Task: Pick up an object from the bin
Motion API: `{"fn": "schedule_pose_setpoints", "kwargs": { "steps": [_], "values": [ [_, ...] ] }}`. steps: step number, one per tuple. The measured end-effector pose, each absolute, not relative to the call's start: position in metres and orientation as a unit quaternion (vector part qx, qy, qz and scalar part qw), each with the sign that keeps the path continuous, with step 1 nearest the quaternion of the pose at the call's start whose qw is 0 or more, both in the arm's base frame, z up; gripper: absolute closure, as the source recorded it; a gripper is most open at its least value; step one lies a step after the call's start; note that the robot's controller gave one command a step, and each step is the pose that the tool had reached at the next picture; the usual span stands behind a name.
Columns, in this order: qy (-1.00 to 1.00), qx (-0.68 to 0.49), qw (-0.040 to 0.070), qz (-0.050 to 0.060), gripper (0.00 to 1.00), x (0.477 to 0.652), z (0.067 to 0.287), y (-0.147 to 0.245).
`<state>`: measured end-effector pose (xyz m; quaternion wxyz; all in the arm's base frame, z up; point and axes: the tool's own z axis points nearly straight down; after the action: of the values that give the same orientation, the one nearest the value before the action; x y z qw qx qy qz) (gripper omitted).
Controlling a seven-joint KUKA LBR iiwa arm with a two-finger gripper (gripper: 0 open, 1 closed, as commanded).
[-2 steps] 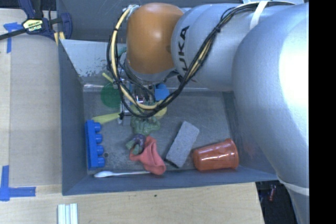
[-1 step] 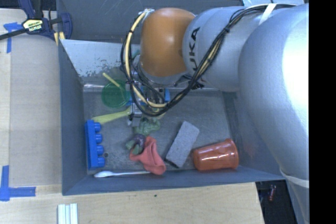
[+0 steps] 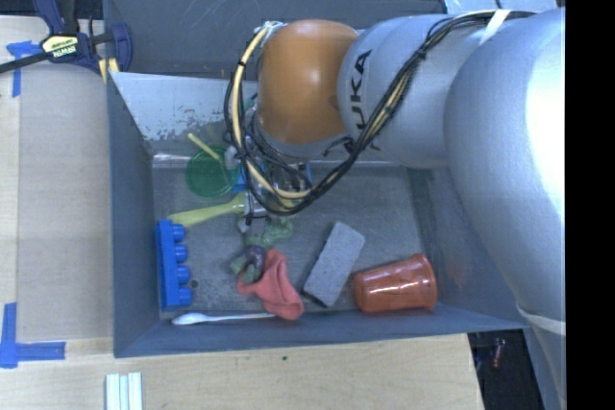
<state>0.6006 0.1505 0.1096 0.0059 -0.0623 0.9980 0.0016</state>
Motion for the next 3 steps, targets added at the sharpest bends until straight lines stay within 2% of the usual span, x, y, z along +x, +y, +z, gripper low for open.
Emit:
{"fn": "schedule_pose_setpoints", "kwargs": {
  "steps": [1, 3],
  "values": [
    [0.999, 0.041, 0.012, 0.008, 1.0, 0.6092, 0.0801, 0.1238],
    [0.999, 0.041, 0.012, 0.008, 1.0, 0.6092, 0.0799, 0.1238]
  ]
}}
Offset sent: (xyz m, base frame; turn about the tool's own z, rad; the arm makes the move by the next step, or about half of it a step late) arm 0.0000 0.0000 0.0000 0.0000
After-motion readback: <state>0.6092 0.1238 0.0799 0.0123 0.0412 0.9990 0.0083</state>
